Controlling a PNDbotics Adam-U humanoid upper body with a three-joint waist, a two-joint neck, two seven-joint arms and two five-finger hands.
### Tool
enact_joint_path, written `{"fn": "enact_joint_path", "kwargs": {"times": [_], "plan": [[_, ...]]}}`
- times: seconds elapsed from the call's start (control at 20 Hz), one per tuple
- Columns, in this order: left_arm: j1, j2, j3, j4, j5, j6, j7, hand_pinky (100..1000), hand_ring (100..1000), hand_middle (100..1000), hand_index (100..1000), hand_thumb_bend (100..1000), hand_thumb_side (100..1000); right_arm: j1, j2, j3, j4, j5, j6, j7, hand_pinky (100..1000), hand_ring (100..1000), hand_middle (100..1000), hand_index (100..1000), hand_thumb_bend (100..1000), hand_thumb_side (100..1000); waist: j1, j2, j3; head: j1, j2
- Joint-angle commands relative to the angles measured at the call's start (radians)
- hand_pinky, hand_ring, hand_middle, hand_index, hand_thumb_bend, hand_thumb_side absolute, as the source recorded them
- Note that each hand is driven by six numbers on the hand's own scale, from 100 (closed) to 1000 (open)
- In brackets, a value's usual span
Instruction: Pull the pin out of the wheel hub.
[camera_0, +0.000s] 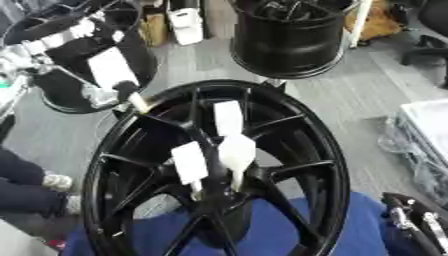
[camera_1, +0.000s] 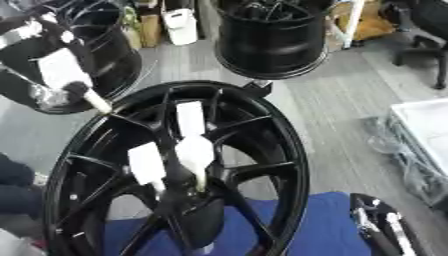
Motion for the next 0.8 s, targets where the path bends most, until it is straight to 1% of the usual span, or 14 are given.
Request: {"fn": "enact_joint_path", "kwargs": {"times": [0.05, 0.1, 0.2, 0.25, 0.3, 0.4, 0.45, 0.5, 0.55, 0.6, 0.65, 0.7, 0.8], "plan": [[0.108, 0.14, 0.121, -0.043, 0.073, -0.087, -0.025, 587, 432, 234, 579, 100, 206, -0.001, -0.022, -0.014, -0.017, 0.008, 0.0, -0.01, 634, 656, 727, 785, 100, 799, -0.006, -0.02, 0.006, 0.0, 0.006], [0.167, 0.146, 0.156, -0.035, 0.076, -0.076, -0.001, 586, 441, 243, 587, 100, 223, 0.0, -0.021, -0.017, -0.018, 0.009, 0.001, -0.012, 634, 656, 727, 785, 100, 799, -0.009, -0.019, 0.011, -0.003, 0.004], [0.247, 0.141, 0.205, -0.013, 0.065, -0.059, 0.028, 585, 448, 251, 593, 100, 237, 0.001, -0.018, -0.02, -0.019, 0.009, 0.003, -0.015, 634, 656, 727, 785, 100, 798, -0.014, -0.018, 0.015, -0.003, 0.003], [0.274, 0.133, 0.221, 0.004, 0.054, -0.051, 0.038, 584, 460, 268, 603, 100, 262, 0.002, -0.017, -0.021, -0.019, 0.009, 0.004, -0.017, 635, 657, 727, 785, 100, 800, -0.016, -0.017, 0.016, -0.004, 0.003], [0.298, 0.116, 0.233, 0.04, 0.036, -0.035, 0.043, 583, 468, 284, 612, 100, 281, 0.004, -0.016, -0.023, -0.019, 0.009, 0.005, -0.018, 635, 657, 727, 785, 100, 801, -0.019, -0.017, 0.018, -0.005, 0.003], [0.313, 0.082, 0.243, 0.144, -0.018, -0.002, 0.041, 596, 502, 349, 661, 105, 308, 0.005, -0.013, -0.023, -0.018, 0.009, 0.007, -0.02, 635, 657, 727, 785, 100, 805, -0.024, -0.017, 0.016, -0.005, 0.0], [0.307, 0.067, 0.242, 0.197, -0.05, 0.002, 0.036, 614, 537, 402, 700, 141, 339, 0.005, -0.012, -0.023, -0.017, 0.009, 0.007, -0.02, 635, 657, 727, 785, 100, 805, -0.026, -0.017, 0.014, -0.004, -0.001], [0.298, 0.052, 0.238, 0.244, -0.078, -0.001, 0.028, 625, 567, 445, 727, 199, 385, 0.004, -0.011, -0.023, -0.017, 0.008, 0.007, -0.02, 635, 657, 727, 785, 100, 804, -0.027, -0.017, 0.011, -0.003, -0.002], [0.286, 0.039, 0.235, 0.289, -0.111, -0.009, 0.02, 648, 615, 510, 767, 338, 475, 0.004, -0.01, -0.022, -0.017, 0.008, 0.007, -0.02, 635, 657, 727, 785, 100, 803, -0.027, -0.017, 0.007, -0.001, -0.003], [0.274, 0.027, 0.232, 0.328, -0.151, -0.022, 0.016, 671, 654, 564, 793, 444, 537, 0.004, -0.009, -0.022, -0.017, 0.008, 0.007, -0.019, 635, 657, 727, 785, 100, 805, -0.028, -0.017, 0.005, 0.0, -0.003], [0.264, 0.015, 0.232, 0.36, -0.193, -0.037, 0.017, 682, 670, 591, 804, 492, 560, 0.004, -0.009, -0.022, -0.017, 0.008, 0.007, -0.019, 635, 657, 727, 785, 100, 807, -0.028, -0.016, 0.004, 0.0, -0.003], [0.258, 0.002, 0.235, 0.388, -0.233, -0.048, 0.028, 727, 733, 678, 840, 611, 630, 0.003, -0.008, -0.021, -0.018, 0.007, 0.007, -0.019, 635, 657, 728, 785, 100, 811, -0.029, -0.016, 0.004, -0.001, -0.003], [0.255, -0.03, 0.245, 0.428, -0.294, -0.06, 0.064, 767, 785, 753, 872, 661, 684, 0.001, -0.007, -0.02, -0.018, 0.005, 0.007, -0.018, 634, 657, 727, 785, 100, 810, -0.029, -0.014, 0.002, -0.001, -0.002]]}}
